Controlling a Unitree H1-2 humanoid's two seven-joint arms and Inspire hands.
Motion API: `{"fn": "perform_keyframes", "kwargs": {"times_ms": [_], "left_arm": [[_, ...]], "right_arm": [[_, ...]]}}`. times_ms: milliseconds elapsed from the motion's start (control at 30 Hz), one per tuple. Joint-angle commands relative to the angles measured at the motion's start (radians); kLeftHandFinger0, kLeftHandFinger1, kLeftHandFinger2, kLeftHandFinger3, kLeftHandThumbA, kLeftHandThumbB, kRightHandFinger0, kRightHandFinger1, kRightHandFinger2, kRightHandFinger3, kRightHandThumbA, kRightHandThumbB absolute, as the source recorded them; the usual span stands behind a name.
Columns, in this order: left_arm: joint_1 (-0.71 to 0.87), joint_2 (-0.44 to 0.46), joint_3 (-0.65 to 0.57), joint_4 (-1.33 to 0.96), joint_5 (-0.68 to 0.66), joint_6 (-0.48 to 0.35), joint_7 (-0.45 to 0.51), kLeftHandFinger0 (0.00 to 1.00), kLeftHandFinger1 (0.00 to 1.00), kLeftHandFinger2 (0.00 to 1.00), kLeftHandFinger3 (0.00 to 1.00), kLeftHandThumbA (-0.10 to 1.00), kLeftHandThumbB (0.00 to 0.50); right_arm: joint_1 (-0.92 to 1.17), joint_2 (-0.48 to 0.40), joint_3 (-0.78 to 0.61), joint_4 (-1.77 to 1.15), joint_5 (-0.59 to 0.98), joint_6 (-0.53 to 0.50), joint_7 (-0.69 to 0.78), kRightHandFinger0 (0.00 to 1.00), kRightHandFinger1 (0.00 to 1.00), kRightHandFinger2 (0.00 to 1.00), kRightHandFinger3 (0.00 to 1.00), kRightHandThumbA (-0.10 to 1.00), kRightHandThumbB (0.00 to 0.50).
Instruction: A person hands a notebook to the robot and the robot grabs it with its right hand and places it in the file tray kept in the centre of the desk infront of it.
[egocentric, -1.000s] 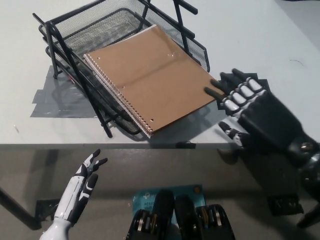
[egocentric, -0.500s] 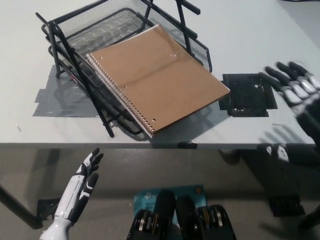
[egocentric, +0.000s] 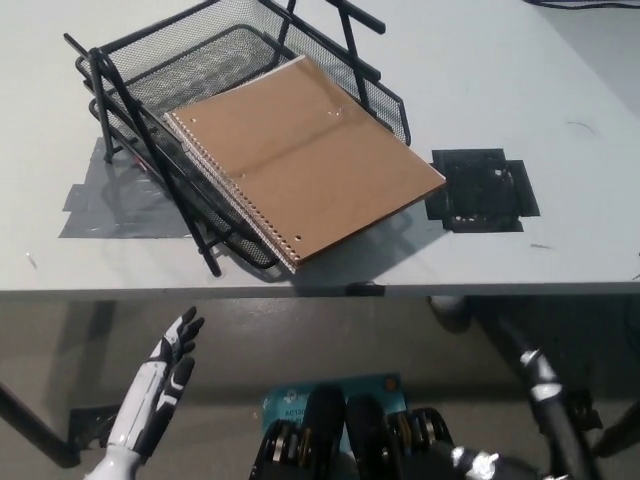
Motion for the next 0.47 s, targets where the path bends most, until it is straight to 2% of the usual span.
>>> {"fn": "perform_keyframes", "kwargs": {"times_ms": [0,33,67,133,267,300,367,433], "left_arm": [[0.035,-0.004,0.014,-0.043,0.003,-0.062,0.028,0.99,1.0,1.0,1.0,1.0,0.372],[0.035,-0.003,0.014,-0.043,0.002,-0.062,0.026,0.99,1.0,1.0,1.0,1.0,0.371],[0.051,-0.003,0.012,-0.047,0.004,-0.064,0.025,0.99,1.0,1.0,1.0,1.0,0.368],[0.061,-0.004,0.011,-0.046,0.004,-0.07,0.025,0.99,1.0,1.0,1.0,1.0,0.364],[0.068,-0.009,0.01,-0.047,0.001,-0.076,0.024,1.0,1.0,1.0,1.0,1.0,0.356],[0.068,-0.009,0.01,-0.047,-0.004,-0.076,0.021,1.0,1.0,1.0,1.0,1.0,0.361],[0.065,-0.01,0.012,-0.047,-0.011,-0.077,0.018,1.0,1.0,1.0,1.0,1.0,0.367],[0.064,-0.01,0.012,-0.047,-0.012,-0.077,0.018,1.0,1.0,1.0,1.0,1.0,0.367]], "right_arm": [[0.001,0.1,-0.038,0.108,0.243,-0.185,0.081,1.0,1.0,1.0,1.0,1.0,0.26],[0.003,0.106,-0.038,0.107,0.248,-0.174,0.09,1.0,1.0,1.0,1.0,1.0,0.265],[0.02,0.111,-0.035,0.11,0.249,-0.18,0.101,1.0,1.0,1.0,1.0,1.0,0.237],[0.035,0.115,-0.035,0.117,0.247,-0.19,0.111,1.0,1.0,1.0,1.0,1.0,0.23],[0.05,0.122,-0.045,0.122,0.236,-0.186,0.129,1.0,1.0,1.0,1.0,1.0,0.248],[0.051,0.124,-0.048,0.123,0.227,-0.177,0.138,1.0,1.0,1.0,1.0,1.0,0.27],[0.047,0.125,-0.052,0.125,0.215,-0.166,0.146,1.0,1.0,1.0,1.0,1.0,0.284],[0.046,0.125,-0.053,0.125,0.213,-0.164,0.149,1.0,1.0,1.0,1.0,1.0,0.286]]}}
